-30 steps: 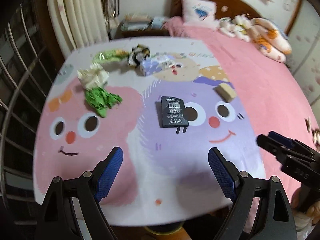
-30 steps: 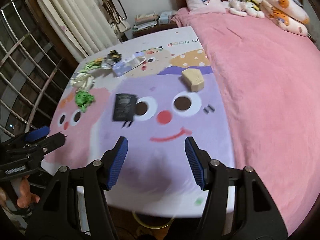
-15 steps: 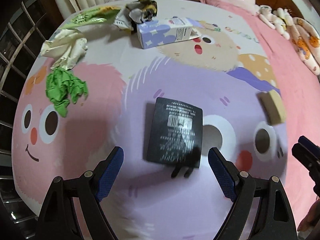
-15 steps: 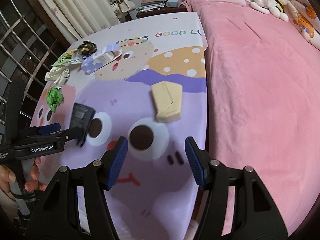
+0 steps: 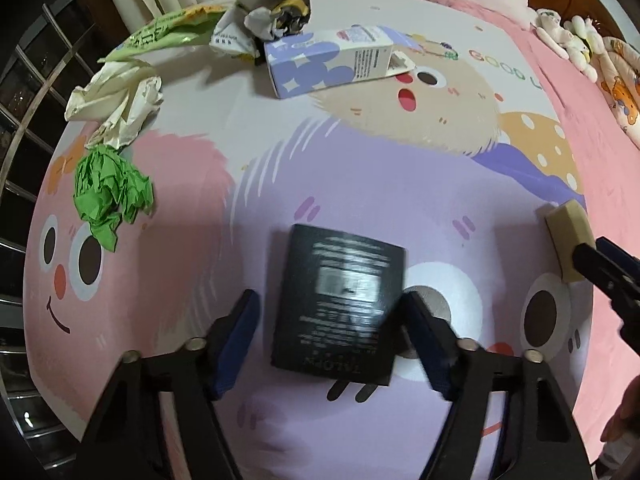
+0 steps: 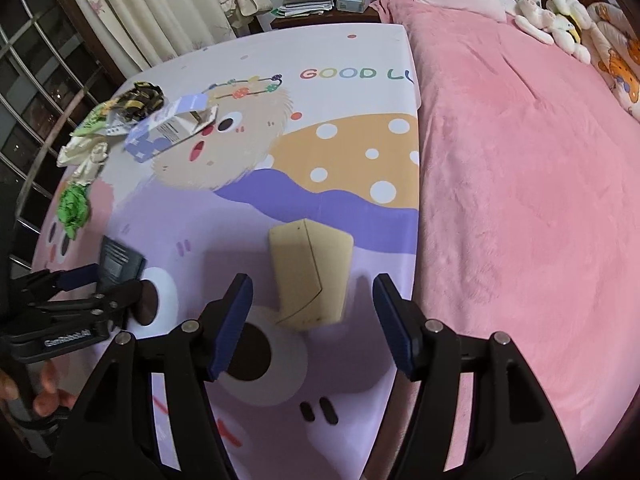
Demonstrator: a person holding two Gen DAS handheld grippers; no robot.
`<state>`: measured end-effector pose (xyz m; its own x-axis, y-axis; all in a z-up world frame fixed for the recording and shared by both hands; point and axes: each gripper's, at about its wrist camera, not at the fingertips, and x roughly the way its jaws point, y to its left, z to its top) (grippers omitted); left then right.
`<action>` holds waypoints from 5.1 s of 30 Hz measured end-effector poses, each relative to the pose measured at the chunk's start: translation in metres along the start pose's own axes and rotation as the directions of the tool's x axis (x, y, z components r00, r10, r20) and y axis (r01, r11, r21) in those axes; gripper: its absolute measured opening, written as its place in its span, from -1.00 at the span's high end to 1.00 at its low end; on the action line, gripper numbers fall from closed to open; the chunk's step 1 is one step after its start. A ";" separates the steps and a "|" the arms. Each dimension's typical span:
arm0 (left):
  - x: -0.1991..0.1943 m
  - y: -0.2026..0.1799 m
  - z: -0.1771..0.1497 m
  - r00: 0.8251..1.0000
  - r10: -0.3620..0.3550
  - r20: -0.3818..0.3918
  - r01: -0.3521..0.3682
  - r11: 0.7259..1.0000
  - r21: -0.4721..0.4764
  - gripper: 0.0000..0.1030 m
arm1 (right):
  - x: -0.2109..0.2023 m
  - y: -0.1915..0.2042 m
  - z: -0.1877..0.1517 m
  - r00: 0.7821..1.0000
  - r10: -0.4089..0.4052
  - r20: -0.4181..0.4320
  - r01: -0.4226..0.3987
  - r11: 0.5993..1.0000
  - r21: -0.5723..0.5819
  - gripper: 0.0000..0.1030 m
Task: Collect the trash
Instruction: 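Grasp the black card with left while right grasps the beige box, then carry the black card and beige box down over the bin, then open both grippers to drop the card and box into the bin, then raise both tools back toward the table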
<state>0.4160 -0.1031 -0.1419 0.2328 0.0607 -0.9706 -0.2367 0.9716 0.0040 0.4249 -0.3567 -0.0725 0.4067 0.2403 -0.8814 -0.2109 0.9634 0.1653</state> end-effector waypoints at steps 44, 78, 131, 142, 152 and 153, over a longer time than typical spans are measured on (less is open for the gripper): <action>-0.224 0.157 -0.164 0.947 -0.160 0.279 0.133 0.985 0.112 -0.16 | -0.132 0.179 -0.117 0.987 0.037 0.156 -0.039 0.999 0.011 0.27; -0.131 0.235 -0.401 0.963 -0.269 -0.007 0.260 0.926 0.274 -0.16 | -0.106 0.270 -0.381 0.994 0.028 -0.107 -0.005 0.978 0.206 0.27; 0.062 0.247 -0.421 0.994 -0.097 -0.053 0.102 0.989 0.109 -0.64 | 0.093 0.235 -0.436 0.962 0.099 -0.253 -0.062 0.987 0.148 -0.06; -0.048 0.259 -0.389 0.994 -0.101 0.048 0.097 0.993 0.074 -0.64 | 0.000 0.250 -0.389 0.978 0.113 -0.175 -0.095 0.990 0.109 -0.06; -0.162 0.254 -0.361 0.983 -0.088 0.159 0.079 0.995 0.066 -0.67 | -0.086 0.251 -0.341 0.984 0.147 -0.100 -0.141 0.988 0.062 -0.06; -0.174 0.252 -0.359 0.981 -0.083 0.173 0.072 0.995 0.069 -0.68 | -0.094 0.252 -0.337 0.984 0.151 -0.090 -0.146 0.988 0.056 -0.06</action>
<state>-0.0229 0.0493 -0.0588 0.4114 0.0183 -0.9113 -0.1537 0.9869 -0.0496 0.0340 -0.1768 -0.0967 0.2887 0.3713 -0.8825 -0.2176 0.9231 0.3172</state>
